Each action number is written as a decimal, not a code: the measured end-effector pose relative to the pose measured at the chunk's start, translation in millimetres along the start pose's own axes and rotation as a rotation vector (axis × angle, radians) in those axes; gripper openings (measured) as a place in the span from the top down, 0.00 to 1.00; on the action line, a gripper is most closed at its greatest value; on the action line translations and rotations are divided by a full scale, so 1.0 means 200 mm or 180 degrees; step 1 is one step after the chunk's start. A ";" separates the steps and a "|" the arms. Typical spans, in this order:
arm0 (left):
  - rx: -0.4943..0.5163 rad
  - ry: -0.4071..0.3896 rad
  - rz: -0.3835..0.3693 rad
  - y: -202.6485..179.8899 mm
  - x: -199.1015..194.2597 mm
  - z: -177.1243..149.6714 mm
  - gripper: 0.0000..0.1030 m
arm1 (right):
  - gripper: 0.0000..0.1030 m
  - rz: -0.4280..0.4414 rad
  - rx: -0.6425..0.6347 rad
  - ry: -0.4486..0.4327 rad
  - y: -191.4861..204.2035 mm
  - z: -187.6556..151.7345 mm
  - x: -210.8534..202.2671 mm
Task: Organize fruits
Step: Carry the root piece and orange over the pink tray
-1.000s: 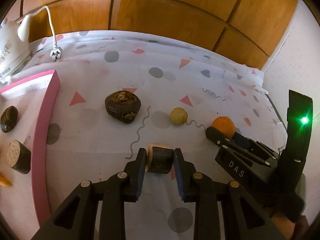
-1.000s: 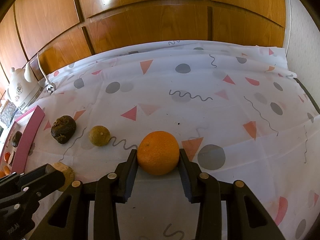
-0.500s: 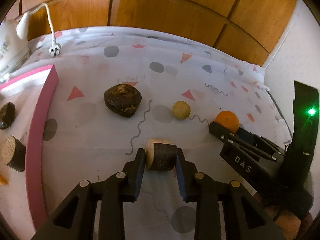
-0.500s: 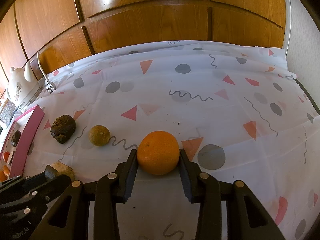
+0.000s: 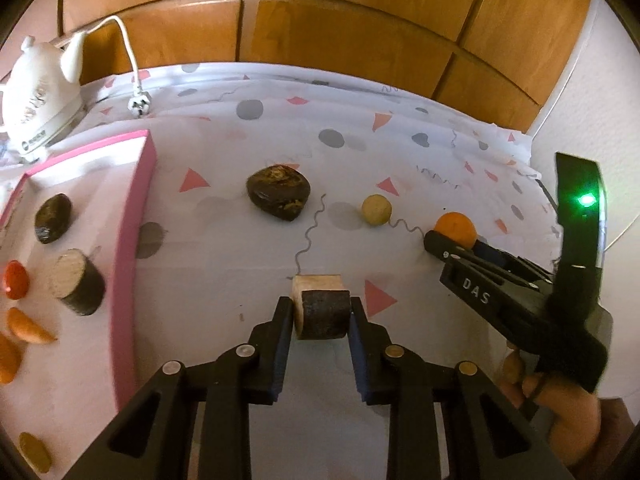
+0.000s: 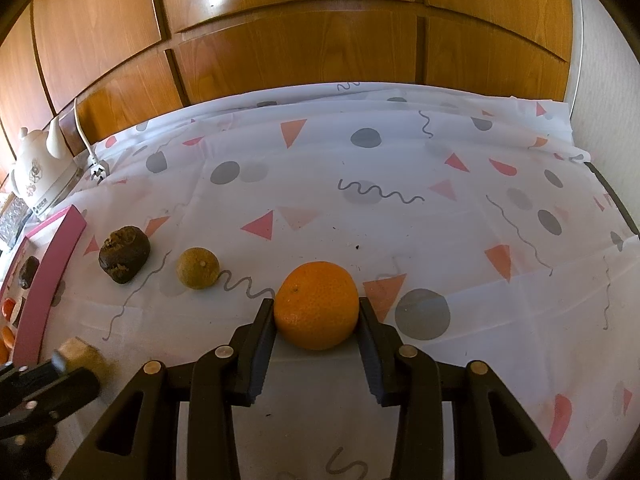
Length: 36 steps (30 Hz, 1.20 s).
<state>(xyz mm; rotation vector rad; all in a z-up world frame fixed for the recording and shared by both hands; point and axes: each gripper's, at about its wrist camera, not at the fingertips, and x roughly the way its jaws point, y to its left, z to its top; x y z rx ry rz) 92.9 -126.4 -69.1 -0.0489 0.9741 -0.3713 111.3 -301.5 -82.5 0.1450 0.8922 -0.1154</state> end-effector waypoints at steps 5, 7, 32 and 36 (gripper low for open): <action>-0.0017 -0.0101 0.0015 0.04 -0.09 -0.01 0.74 | 0.61 -0.0041 -0.0036 0.0001 0.01 0.00 0.00; 0.0000 -0.0167 0.0033 0.05 -0.13 -0.01 0.74 | 0.61 -0.0057 -0.0049 0.0002 0.01 -0.01 0.00; -0.0236 -0.0605 0.0540 0.41 -0.41 -0.07 0.74 | 0.63 -0.0204 -0.0361 0.0155 0.11 -0.03 -0.07; -0.0337 -0.0611 0.0566 0.48 -0.42 -0.09 0.74 | 0.63 -0.0099 -0.0352 0.0198 0.15 -0.04 -0.09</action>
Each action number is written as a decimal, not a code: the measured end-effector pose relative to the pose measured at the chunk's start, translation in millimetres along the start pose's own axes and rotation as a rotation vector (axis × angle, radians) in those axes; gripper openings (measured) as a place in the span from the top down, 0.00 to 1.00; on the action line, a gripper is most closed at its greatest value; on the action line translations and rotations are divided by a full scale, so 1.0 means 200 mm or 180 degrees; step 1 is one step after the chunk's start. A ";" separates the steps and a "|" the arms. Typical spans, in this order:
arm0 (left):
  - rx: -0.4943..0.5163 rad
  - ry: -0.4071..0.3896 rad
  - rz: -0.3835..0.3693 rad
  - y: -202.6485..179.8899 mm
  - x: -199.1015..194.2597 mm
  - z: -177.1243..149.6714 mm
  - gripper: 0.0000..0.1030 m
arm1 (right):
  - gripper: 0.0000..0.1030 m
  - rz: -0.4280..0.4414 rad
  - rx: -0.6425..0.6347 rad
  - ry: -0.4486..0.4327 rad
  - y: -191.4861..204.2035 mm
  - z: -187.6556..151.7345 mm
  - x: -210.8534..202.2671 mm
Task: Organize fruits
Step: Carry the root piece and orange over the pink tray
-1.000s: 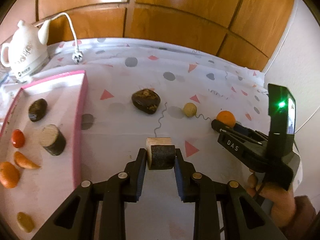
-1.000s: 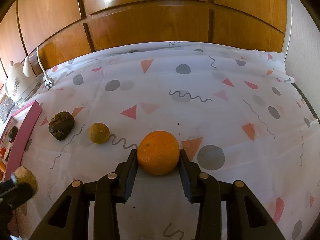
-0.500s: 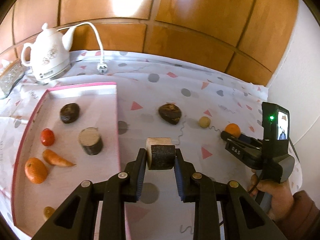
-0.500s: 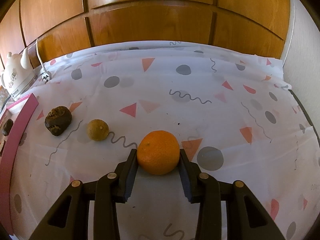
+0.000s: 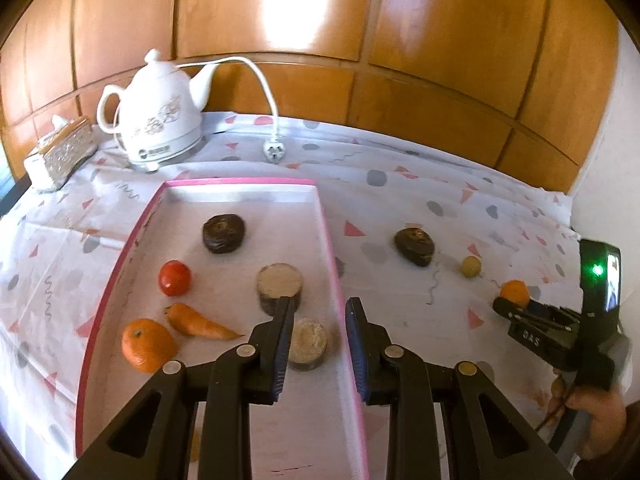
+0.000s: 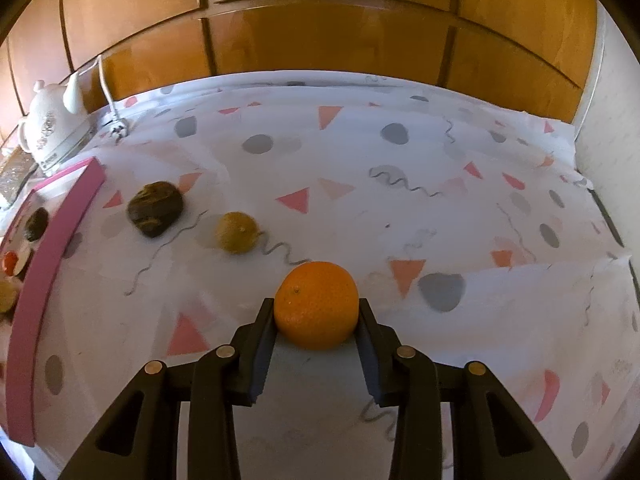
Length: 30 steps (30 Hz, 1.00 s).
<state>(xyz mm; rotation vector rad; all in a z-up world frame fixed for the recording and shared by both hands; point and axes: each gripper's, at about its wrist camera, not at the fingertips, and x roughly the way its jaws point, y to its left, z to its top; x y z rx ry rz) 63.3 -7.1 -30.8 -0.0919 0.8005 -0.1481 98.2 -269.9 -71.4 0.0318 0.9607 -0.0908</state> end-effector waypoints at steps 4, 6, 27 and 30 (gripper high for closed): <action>-0.0072 0.0042 -0.0038 0.04 0.01 -0.01 0.80 | 0.63 0.0049 -0.0021 0.0011 0.03 -0.02 -0.01; -0.0132 0.0062 -0.0048 0.06 0.02 -0.01 0.81 | 0.63 0.0061 -0.0029 0.0027 0.04 -0.02 -0.02; -0.0548 -0.0067 0.0475 0.43 -0.09 -0.05 0.55 | 0.63 0.1003 -0.0421 0.0013 0.39 -0.03 -0.20; -0.0514 -0.0132 0.0547 0.44 -0.12 -0.05 0.46 | 0.63 0.1197 -0.0626 -0.0026 0.53 -0.03 -0.26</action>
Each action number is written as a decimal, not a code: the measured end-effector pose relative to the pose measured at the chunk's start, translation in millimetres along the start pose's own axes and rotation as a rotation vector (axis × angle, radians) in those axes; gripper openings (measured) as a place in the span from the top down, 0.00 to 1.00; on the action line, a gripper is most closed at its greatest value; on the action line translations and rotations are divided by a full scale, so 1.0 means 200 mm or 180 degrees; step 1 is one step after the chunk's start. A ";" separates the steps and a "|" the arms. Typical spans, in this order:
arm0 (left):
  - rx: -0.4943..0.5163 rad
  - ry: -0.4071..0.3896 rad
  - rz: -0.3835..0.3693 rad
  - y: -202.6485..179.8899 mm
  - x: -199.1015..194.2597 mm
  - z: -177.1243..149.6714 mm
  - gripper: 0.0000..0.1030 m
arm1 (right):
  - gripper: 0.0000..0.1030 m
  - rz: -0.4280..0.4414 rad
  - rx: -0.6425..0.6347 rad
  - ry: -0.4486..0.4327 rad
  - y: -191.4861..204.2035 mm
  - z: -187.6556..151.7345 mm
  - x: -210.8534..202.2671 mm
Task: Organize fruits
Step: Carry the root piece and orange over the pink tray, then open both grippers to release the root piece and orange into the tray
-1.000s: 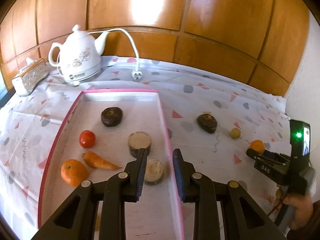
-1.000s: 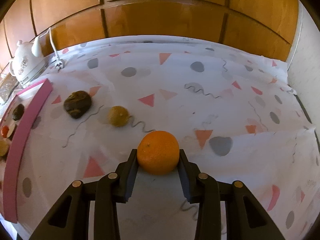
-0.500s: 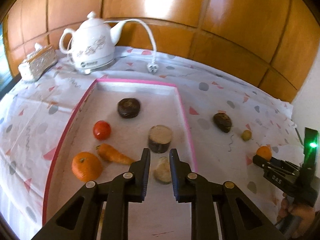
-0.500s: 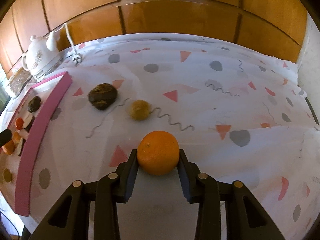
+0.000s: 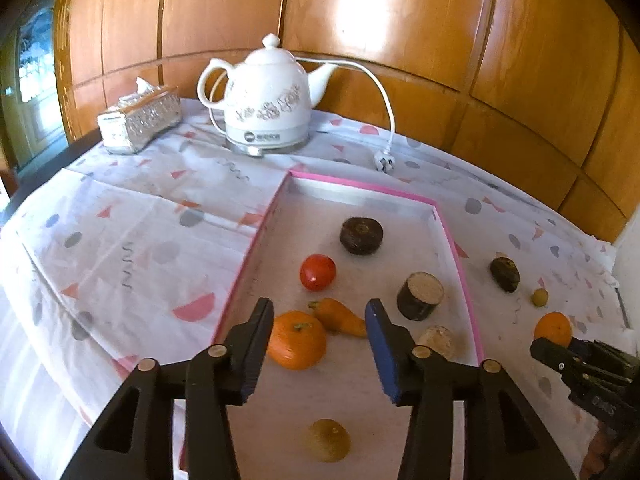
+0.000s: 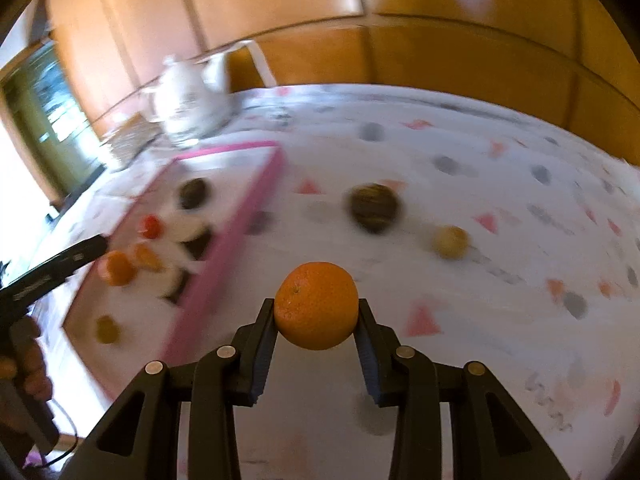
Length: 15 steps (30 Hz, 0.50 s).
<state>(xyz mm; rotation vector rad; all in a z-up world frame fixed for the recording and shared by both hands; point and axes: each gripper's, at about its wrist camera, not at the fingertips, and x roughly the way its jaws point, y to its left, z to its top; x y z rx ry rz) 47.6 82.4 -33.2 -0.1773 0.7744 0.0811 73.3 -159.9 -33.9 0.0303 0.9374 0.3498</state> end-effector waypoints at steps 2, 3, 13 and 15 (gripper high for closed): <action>-0.0016 -0.0018 0.0045 0.00 -0.02 0.00 0.35 | 0.63 0.0117 -0.0106 0.0005 0.08 0.02 0.00; -0.0028 -0.0034 0.0059 0.01 -0.03 0.00 0.34 | 0.63 0.0179 -0.0161 0.0007 0.12 0.03 0.01; -0.0078 -0.0057 0.0070 0.03 -0.06 0.01 0.31 | 0.63 0.0500 -0.0441 0.0063 0.39 0.11 0.06; -0.0099 -0.0049 0.0091 0.04 -0.06 0.00 0.31 | 0.63 0.0528 -0.0451 0.0067 0.42 0.13 0.08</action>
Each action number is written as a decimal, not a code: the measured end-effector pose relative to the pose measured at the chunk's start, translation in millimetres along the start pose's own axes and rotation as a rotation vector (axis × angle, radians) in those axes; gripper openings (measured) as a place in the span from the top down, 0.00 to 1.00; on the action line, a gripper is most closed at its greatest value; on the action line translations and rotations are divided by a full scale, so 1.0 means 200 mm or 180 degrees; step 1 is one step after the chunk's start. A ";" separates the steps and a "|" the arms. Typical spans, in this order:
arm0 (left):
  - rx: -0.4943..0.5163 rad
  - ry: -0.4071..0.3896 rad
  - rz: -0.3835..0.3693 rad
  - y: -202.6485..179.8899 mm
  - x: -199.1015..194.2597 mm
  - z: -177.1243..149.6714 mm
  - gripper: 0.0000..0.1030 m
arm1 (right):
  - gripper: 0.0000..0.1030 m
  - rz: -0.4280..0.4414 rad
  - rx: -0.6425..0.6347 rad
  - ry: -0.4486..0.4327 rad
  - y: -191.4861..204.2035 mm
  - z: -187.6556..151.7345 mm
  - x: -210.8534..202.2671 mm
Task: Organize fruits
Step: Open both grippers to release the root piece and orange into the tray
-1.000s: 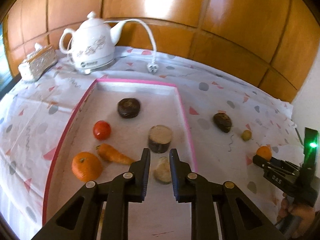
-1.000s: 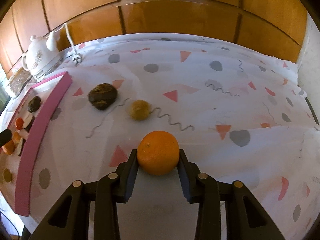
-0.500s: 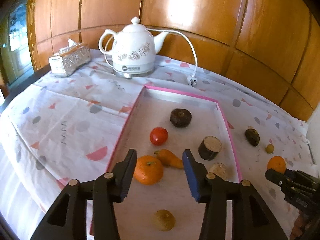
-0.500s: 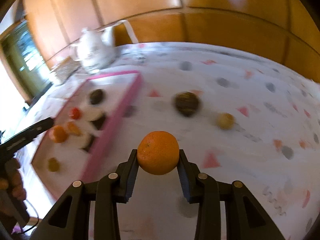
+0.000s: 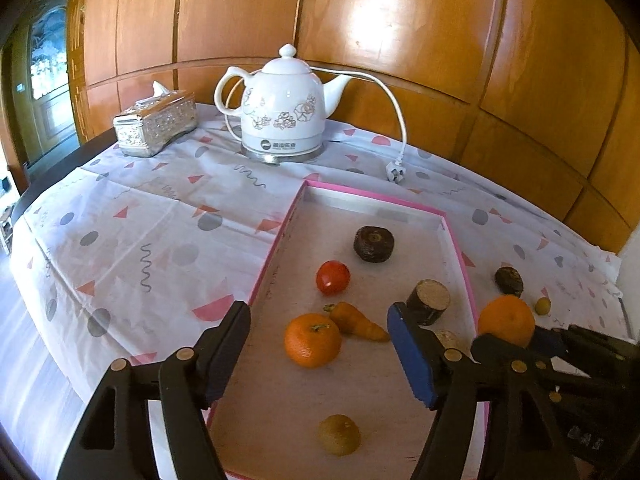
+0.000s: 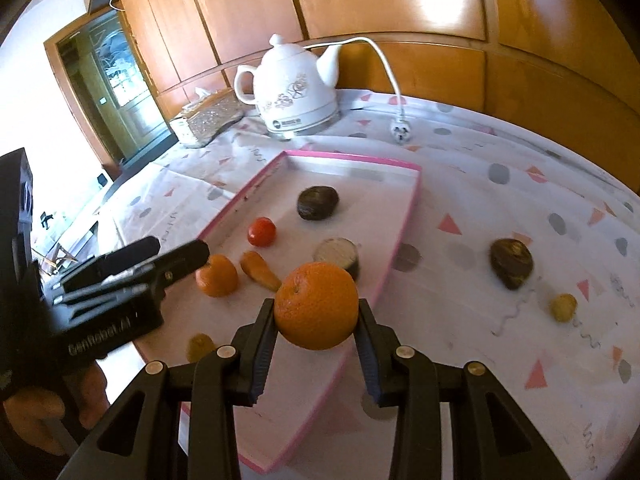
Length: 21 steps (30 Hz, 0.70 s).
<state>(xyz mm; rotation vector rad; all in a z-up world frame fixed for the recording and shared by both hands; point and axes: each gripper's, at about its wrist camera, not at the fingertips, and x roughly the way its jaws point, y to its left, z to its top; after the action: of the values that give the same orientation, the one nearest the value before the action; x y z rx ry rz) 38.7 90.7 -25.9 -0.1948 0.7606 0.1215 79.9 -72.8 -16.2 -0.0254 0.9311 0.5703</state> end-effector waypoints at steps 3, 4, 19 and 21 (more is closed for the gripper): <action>-0.0028 0.0028 0.0009 0.02 0.01 0.00 0.30 | 0.63 0.0065 -0.0016 -0.0012 0.03 0.04 0.03; -0.0038 0.0029 0.0017 0.03 0.01 -0.01 0.30 | 0.63 0.0078 -0.0015 -0.0020 0.04 0.05 0.03; -0.0110 0.0039 0.0083 0.08 0.01 -0.01 0.29 | 0.59 0.0111 0.0199 -0.0017 0.05 0.11 0.13; -0.0106 0.0039 0.0076 0.08 0.01 -0.01 0.29 | 0.59 0.0090 0.0220 -0.0033 0.04 0.10 0.12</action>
<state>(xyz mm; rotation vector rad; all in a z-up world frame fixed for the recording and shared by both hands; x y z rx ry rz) 35.9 105.0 -30.8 -0.2184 0.7737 0.1558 102.5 -49.5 -20.9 0.0529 0.9419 0.5636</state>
